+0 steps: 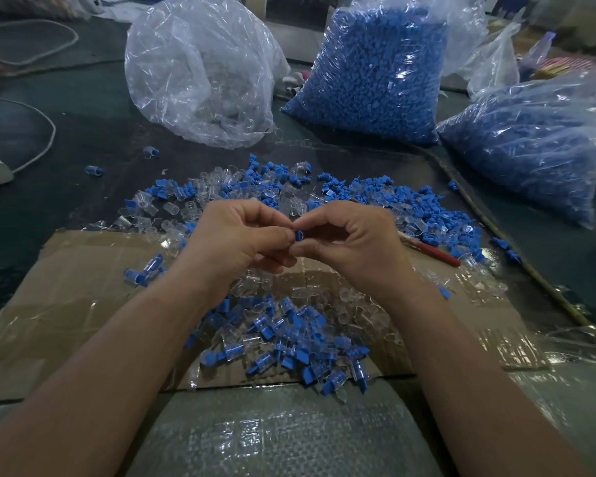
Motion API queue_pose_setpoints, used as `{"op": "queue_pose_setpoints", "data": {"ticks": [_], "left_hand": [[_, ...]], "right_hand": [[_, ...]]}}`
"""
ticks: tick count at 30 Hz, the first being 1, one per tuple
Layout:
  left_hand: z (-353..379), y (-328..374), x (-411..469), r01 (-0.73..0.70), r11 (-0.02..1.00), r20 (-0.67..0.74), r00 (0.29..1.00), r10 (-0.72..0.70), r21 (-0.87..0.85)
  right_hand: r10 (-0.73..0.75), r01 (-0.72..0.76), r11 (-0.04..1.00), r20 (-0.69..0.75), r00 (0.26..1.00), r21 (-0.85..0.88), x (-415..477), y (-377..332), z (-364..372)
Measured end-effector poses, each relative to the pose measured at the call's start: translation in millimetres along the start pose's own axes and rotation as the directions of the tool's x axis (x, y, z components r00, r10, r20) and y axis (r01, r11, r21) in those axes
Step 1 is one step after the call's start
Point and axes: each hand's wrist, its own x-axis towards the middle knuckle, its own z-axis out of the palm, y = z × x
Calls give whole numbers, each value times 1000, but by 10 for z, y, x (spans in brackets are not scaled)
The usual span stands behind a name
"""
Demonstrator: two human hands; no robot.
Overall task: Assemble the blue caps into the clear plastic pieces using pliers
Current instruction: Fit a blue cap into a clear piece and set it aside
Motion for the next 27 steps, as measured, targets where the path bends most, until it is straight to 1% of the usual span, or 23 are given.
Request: {"op": "queue_pose_setpoints", "data": {"ticks": [1,3,5,9,13,16,22,24,27], "left_hand": [[-1,0,-1,-11,1000,-7,1000,11,-4],[-2,5,-2,-37,999,-18,999,36,-24],[0,3,-4,-60,998,-21,998,59,-20],[3,-9,-6,-94,995,-28,995,95,21],[8,9,-8,-68,998,-4,998,68,-11],[14,15,-6,-50,999,5,999,50,-9],[10,8,-15,-36,999,-23,999,36,15],[3,9,-12,-31,999,-29,999,32,20],[-19,22,-4,-21,1000,-24,1000,20,-13]], "right_hand": [[27,-27,999,10,1000,47,-1,-9,-1],[128,-130,977,23,991,169,4,-22,-6],[209,-214,947,46,977,239,20,-17,-6],[253,-267,926,85,964,268,35,-23,3],[296,-312,885,100,950,347,34,-31,-30],[317,-329,873,93,944,360,36,-29,-34],[312,-328,882,100,945,339,40,-41,0],[298,-313,887,97,950,339,36,-42,13],[231,-260,902,123,965,344,27,-44,4]]}}
